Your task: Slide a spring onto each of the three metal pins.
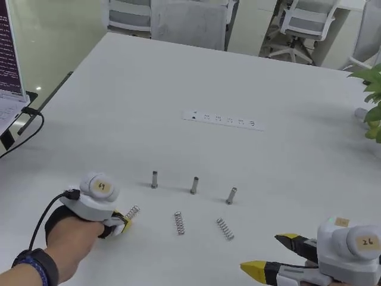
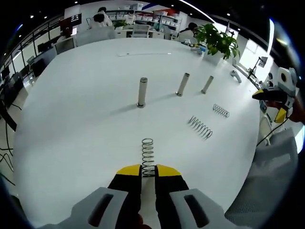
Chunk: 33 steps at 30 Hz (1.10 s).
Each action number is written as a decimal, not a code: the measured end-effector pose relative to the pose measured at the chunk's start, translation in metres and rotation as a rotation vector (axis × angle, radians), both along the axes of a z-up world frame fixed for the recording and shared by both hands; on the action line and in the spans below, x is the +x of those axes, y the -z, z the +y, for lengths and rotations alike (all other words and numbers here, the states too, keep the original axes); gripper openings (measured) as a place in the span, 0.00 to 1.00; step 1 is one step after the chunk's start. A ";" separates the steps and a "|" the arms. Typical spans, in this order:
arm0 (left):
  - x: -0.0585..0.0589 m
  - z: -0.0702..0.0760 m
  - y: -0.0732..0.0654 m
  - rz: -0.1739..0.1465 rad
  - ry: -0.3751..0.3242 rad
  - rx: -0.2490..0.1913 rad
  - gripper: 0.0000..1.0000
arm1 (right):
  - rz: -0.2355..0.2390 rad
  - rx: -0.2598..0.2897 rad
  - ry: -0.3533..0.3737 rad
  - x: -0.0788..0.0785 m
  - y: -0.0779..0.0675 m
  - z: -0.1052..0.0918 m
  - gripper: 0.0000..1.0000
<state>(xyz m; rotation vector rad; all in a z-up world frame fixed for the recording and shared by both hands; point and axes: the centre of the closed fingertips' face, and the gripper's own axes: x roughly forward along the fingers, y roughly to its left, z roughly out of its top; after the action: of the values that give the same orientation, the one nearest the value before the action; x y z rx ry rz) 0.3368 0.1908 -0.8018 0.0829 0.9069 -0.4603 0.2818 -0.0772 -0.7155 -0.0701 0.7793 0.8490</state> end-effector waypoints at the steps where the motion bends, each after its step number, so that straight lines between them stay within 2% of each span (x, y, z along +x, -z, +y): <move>1: 0.000 0.001 -0.001 -0.002 0.001 0.001 0.02 | 0.001 0.000 -0.001 0.000 0.000 0.000 0.70; 19: -0.017 0.015 -0.014 -0.026 0.024 0.007 0.02 | 0.015 0.019 -0.043 -0.006 0.002 0.015 0.68; 33: -0.027 0.008 -0.029 -0.050 0.071 0.008 0.02 | 0.031 0.034 -0.075 -0.014 0.005 0.026 0.67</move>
<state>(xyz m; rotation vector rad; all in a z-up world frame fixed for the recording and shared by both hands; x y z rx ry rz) 0.3099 0.1985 -0.7723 0.1340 0.8584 -0.5182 0.2677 -0.0512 -0.7206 -0.0562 0.7947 0.9365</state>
